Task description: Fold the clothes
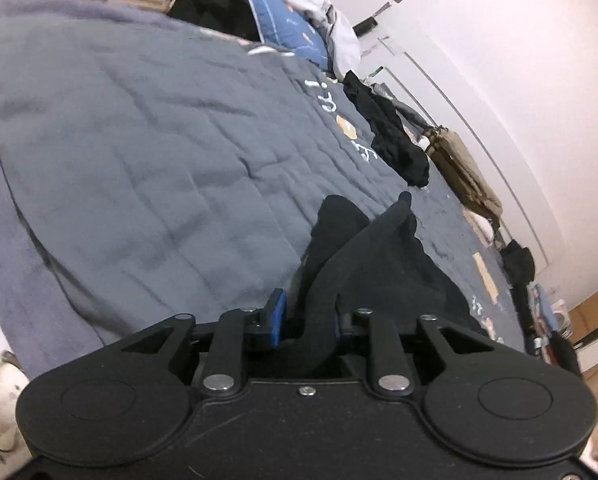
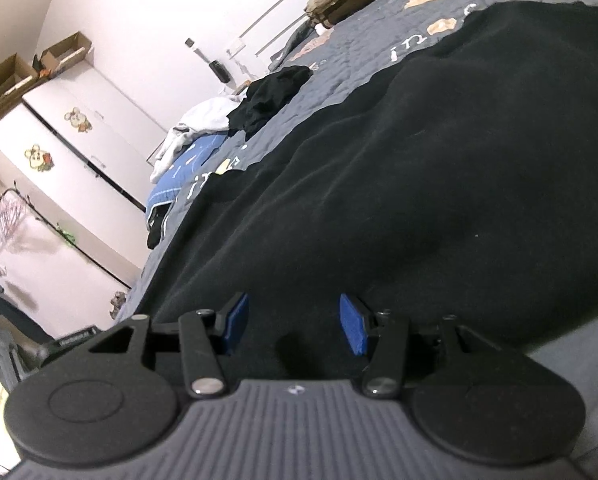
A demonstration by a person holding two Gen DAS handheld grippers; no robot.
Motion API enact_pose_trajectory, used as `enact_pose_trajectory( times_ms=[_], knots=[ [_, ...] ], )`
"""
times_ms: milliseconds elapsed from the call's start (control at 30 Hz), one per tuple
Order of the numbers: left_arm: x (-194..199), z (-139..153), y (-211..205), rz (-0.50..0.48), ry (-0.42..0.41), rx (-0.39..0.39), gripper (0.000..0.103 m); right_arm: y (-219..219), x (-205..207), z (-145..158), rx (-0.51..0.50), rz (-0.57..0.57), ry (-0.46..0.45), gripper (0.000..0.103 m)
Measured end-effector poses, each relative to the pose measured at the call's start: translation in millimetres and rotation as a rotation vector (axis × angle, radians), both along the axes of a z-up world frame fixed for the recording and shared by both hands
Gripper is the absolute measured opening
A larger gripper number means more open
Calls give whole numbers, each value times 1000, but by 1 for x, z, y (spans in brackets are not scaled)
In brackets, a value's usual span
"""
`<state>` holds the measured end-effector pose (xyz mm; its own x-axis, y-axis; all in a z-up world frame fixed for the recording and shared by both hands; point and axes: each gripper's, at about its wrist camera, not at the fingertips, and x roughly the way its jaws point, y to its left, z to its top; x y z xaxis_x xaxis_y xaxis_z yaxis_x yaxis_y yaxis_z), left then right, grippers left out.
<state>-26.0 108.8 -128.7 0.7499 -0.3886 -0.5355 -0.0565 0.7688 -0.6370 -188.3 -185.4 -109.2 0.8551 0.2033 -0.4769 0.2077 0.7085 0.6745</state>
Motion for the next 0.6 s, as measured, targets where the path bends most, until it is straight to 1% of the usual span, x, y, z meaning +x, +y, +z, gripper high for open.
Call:
enact_pose_trajectory(
  times_ms=[67, 100, 133, 200, 233, 267, 300, 333, 367, 400, 433, 467, 533, 567, 600],
  knots=[
    [-5, 8, 0, 23, -18, 28, 32, -2, -2, 1, 3, -12, 4, 50],
    [-6, 13, -1, 31, -30, 63, 36, -4, -2, 2, 5, -18, 6, 50],
    [-8, 20, -4, 32, -55, 116, 41, -9, -2, 6, 2, -22, 6, 50],
    [-15, 35, -13, 31, -122, 243, 42, -26, -1, 19, -12, -28, 1, 50],
    [-19, 44, -16, 22, -160, 280, 42, -34, 0, 25, -18, -30, -1, 51],
    [-21, 51, -18, -7, -185, 272, 42, -42, 1, 31, -25, -33, -3, 50],
    [-24, 58, -20, -37, -211, 265, 45, -51, 2, 38, -32, -36, -5, 51],
    [-25, 65, -22, -68, -234, 247, 50, -59, 2, 44, -38, -38, -7, 51],
    [-26, 70, -24, -100, -253, 210, 53, -68, 3, 50, -45, -41, -10, 51],
    [-26, 74, -27, -127, -270, 182, 64, -76, 4, 56, -52, -44, -12, 51],
    [-26, 78, -33, -158, -291, 166, 68, -84, 5, 63, -59, -46, -14, 53],
    [-25, 80, -42, -194, -314, 175, 68, -93, 5, 69, -65, -49, -16, 53],
    [-23, 82, -62, -247, -348, 234, 68, -113, 7, 80, -84, -66, -14, 54],
    [-23, 80, -70, -258, -348, 244, 68, -126, 8, 81, -120, -91, 3, 54],
    [-22, 77, -77, -276, -341, 237, 68, -140, 8, 82, -173, -118, 25, 55]
  ],
)
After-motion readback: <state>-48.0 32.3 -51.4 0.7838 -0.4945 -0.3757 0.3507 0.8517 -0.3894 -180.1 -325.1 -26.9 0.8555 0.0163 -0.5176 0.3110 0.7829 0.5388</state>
